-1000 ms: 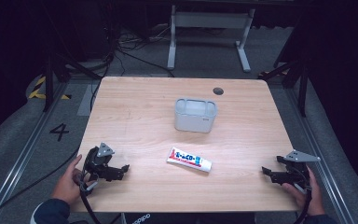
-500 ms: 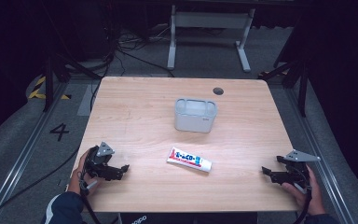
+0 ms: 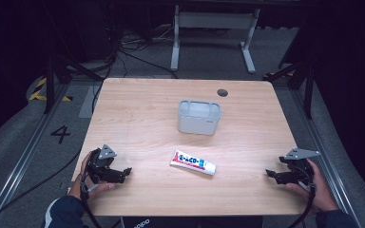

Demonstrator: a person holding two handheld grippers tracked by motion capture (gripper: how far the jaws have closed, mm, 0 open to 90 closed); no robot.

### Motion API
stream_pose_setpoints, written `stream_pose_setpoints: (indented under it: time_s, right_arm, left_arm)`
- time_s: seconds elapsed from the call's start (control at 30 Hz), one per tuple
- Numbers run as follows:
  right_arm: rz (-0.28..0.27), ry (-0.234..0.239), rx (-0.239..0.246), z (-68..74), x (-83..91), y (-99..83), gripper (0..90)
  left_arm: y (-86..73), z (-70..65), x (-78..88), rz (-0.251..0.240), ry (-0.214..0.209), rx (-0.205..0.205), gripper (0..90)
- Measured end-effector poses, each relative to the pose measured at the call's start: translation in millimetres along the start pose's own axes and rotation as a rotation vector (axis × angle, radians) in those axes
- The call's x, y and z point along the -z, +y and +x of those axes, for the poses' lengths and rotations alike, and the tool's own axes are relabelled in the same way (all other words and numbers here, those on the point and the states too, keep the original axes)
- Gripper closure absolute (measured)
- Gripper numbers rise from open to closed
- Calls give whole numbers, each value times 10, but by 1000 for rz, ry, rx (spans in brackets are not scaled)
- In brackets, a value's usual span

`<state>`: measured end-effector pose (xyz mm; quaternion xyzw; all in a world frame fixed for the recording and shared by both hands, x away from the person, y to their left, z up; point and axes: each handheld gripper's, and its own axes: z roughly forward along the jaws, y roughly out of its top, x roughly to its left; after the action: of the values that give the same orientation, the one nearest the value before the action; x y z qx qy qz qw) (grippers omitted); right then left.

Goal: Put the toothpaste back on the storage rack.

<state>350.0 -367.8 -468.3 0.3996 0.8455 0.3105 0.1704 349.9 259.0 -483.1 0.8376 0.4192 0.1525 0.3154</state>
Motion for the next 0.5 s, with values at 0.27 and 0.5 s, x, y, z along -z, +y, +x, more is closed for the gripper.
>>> stream_pose_setpoints:
  time_s: [0.27, 0.5]
  right_arm:
    - [-54, 85, 72, 131, 6, 313, 214]
    - [-90, 143, 131, 245, 7, 588, 268]
  left_arm:
    - [-2, 12, 2, 3, -13, -5, 2]
    - [-3, 16, 2, 2, -15, -7, 2]
